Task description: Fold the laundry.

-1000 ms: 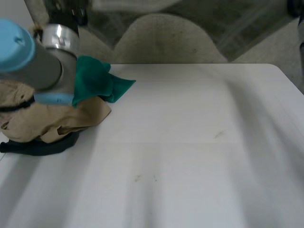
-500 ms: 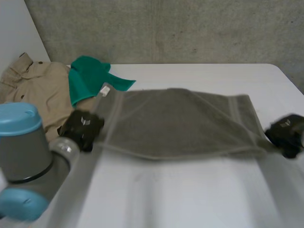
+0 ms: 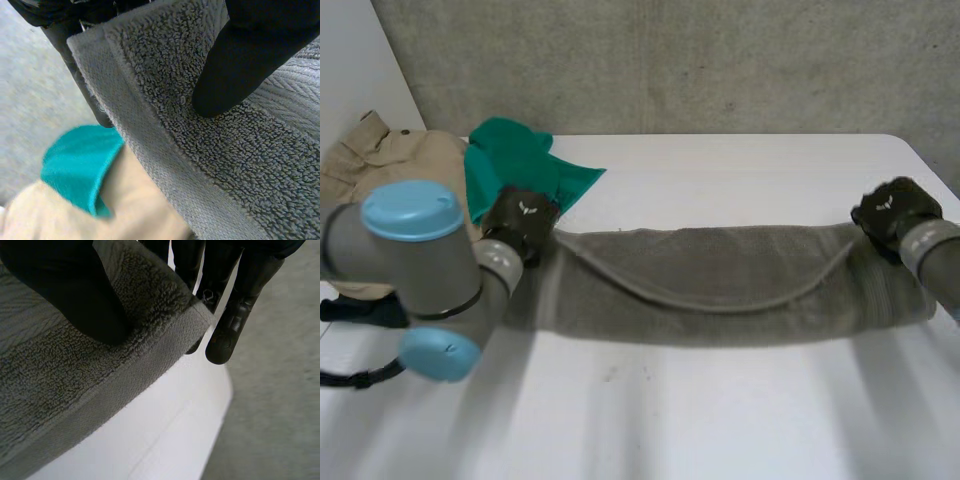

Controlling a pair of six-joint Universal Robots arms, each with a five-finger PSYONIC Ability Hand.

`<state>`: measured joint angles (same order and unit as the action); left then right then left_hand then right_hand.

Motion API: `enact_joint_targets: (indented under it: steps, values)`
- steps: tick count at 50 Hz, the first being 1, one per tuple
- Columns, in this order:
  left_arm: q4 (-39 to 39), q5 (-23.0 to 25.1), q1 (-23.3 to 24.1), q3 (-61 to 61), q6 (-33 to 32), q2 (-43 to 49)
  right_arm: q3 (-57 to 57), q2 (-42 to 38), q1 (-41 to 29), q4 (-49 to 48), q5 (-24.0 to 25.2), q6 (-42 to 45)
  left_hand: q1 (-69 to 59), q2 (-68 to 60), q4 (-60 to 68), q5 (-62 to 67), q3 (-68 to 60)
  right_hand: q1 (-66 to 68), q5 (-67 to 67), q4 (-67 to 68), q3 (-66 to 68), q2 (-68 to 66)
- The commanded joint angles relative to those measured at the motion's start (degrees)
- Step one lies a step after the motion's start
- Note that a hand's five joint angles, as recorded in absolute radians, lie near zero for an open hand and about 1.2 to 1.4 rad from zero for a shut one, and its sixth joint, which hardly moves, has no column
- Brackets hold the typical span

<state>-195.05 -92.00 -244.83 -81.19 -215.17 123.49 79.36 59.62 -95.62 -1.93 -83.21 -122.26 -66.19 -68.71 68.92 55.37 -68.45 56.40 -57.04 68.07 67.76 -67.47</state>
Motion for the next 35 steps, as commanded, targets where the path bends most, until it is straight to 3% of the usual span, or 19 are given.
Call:
enact_joint_targets:
  steps: [1, 7, 8, 9, 10, 11, 12, 13, 15, 26, 30, 35]
  values:
    - [-5.2, -0.8, 0.6, 13.6, -3.1, 10.8, -9.4, -9.5, -1.6, -10.8, -2.9, 0.8, -13.8, -11.3, 11.1, 14.6, -11.6, 23.6, -13.0, 11.9, 12.2, -12.5]
    - [-7.8, -2.2, 0.7, 21.6, -8.1, 17.4, -15.9, -16.5, -1.7, -14.5, -3.2, 0.9, -13.8, -11.3, 11.1, 14.6, -11.6, 23.6, -13.0, 11.9, 12.2, -12.5]
    - [-8.1, -2.1, 0.7, 22.6, -9.2, 18.5, -17.4, -18.4, -1.7, -14.9, -3.4, 0.9, -13.8, -11.3, 11.1, 14.6, -11.6, 15.7, -5.0, 4.0, 4.3, -4.6]
    - [-8.2, -2.0, 0.8, 23.0, -9.6, 18.9, -18.0, -19.4, -1.7, -14.9, -3.4, 1.0, -2.7, -0.2, -0.1, 3.5, -0.4, -11.1, 21.7, -22.7, -22.4, 22.1]
    - [-8.2, -2.0, 0.8, 23.3, -10.1, 19.2, -18.5, -20.1, -1.8, -14.9, -3.7, 1.1, 19.3, 21.8, -22.0, -18.4, 21.5, -40.5, 51.1, -52.1, -51.8, 51.5]
    - [-8.3, -2.1, 0.8, 23.4, -10.4, 19.4, -18.9, -20.8, -1.8, -14.9, -4.2, 1.3, 44.5, 47.0, -47.2, -43.6, 46.7, -46.4, 57.0, -58.1, -57.8, 57.5]
    - [-8.3, -2.7, 0.9, 23.5, -10.9, 19.4, -19.5, -21.5, -1.9, -14.9, -5.6, 1.7, 52.4, 54.9, -55.1, -51.5, 54.6, -46.4, 57.0, -58.1, -57.8, 57.5]
    - [-8.3, -2.8, 1.0, 23.5, -11.0, 19.3, -19.8, -21.6, -1.9, -14.8, -6.3, 1.8, 48.9, 51.5, -51.7, -48.1, 51.2, -46.4, 57.0, -58.1, -57.8, 57.5]
    - [-8.3, -3.4, 1.2, 23.2, -11.1, 19.0, -19.9, -21.6, -2.0, -14.7, -7.2, 1.8, 56.2, 58.7, -58.9, -55.4, 58.4, -46.4, 57.0, -58.1, -57.8, 57.5]
    - [-8.3, -5.6, 2.1, 15.6, -10.2, 12.0, -12.9, -9.7, -1.7, -12.3, -7.3, -5.2, 56.2, 58.7, -58.9, -55.4, 58.4, -46.4, 57.0, -58.1, -57.8, 57.5]
    - [-8.2, -5.6, 1.9, 9.8, -8.5, 8.4, -9.3, -3.5, 0.2, -5.7, -3.7, -8.9, 56.2, 58.7, -58.9, -55.4, 58.4, -46.4, 57.0, -58.1, -57.8, 57.5]
    - [-7.9, -5.2, 1.5, 0.9, -2.7, 0.4, -4.9, 1.1, 5.6, 8.4, 7.2, -12.8, 56.2, 58.7, -58.9, -55.4, 58.4, -46.4, 57.0, -58.1, -57.8, 57.5]
